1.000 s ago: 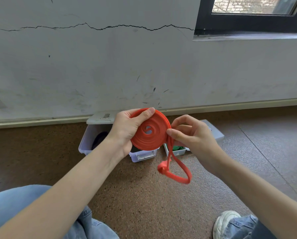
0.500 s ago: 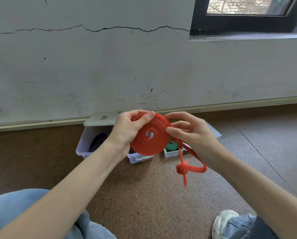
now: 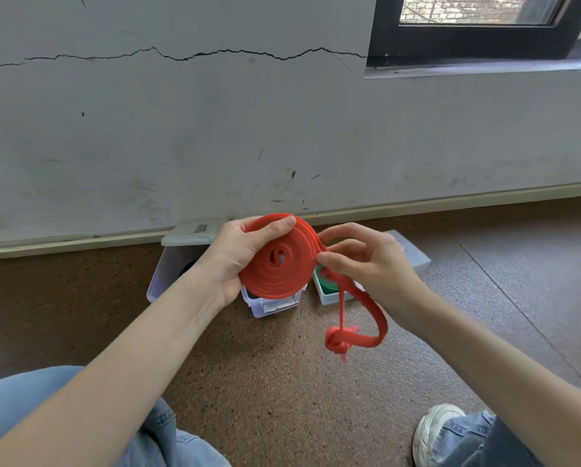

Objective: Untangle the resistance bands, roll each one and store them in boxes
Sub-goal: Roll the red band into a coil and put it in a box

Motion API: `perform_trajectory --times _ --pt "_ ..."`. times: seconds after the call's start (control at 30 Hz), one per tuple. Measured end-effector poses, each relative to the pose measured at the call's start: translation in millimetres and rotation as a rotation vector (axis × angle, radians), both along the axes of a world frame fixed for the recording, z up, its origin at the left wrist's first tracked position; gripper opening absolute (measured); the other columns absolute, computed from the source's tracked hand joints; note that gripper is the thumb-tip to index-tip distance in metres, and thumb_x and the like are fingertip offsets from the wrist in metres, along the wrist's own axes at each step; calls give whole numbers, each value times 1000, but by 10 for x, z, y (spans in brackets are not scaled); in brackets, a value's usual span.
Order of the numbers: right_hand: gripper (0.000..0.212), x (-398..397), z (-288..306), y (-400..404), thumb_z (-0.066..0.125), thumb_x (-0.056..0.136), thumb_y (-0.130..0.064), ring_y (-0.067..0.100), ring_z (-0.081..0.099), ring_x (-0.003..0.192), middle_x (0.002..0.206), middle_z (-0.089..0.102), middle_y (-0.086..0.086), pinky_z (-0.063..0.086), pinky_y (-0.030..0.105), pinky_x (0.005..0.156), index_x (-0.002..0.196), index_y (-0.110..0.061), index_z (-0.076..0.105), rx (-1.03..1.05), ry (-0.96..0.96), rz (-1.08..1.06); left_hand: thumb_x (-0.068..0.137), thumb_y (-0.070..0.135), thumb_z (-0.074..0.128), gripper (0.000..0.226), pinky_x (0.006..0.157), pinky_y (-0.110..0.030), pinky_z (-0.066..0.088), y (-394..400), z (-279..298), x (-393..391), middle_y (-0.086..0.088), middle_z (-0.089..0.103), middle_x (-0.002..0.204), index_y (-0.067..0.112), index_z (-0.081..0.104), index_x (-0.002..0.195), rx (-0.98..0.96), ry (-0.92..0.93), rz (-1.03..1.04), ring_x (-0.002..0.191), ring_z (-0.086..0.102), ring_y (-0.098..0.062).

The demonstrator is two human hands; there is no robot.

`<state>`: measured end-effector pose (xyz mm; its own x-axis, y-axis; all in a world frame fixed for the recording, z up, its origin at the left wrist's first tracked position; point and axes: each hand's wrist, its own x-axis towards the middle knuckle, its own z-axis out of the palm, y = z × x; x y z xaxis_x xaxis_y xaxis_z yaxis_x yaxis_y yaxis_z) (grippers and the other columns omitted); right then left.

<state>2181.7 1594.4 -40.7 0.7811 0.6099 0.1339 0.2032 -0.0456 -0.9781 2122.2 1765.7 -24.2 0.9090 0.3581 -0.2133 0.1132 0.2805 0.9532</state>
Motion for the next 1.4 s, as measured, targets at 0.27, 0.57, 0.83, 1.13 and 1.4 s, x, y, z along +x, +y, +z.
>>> perform_trajectory --times 0.27,0.57,0.83,1.13,1.4 --pt "21 -101 -108 128 66 79 -25 22 68 72 79 70 10 56 40 73 85 -11 53 113 61 -73 73 27 76 12 51 -19 52 -127 -35 102 4 71 62 18 69 75 -42 -123 332 56 65 -8" --pt "11 85 6 -84 69 80 -4 13 65 64 73 68 3 54 21 61 82 -10 60 -22 15 28 63 28 74 34 65 -23 56 48 29 10 -4 71 81 13 65 93 219 26 -242 70 67 -14" --pt "3 67 60 -111 65 83 -12 17 65 71 75 69 7 54 23 65 84 -10 64 8 9 73 55 36 77 32 60 -23 55 -86 -76 -41 -4 73 75 17 75 81 201 21 -208 67 68 -12" --pt "13 39 20 -58 69 79 -9 18 65 73 75 66 -1 53 23 65 84 -17 61 26 32 43 51 35 78 24 53 -17 50 -86 -53 -20 1 72 67 19 75 69 271 -72 -114 61 65 -6" --pt "15 28 -25 -21 69 80 -8 14 68 66 75 69 -1 54 21 61 85 -17 58 -4 -97 -8 55 26 78 17 50 -20 52 -163 -89 27 -1 71 63 16 72 67 64 -81 57 55 65 -10"
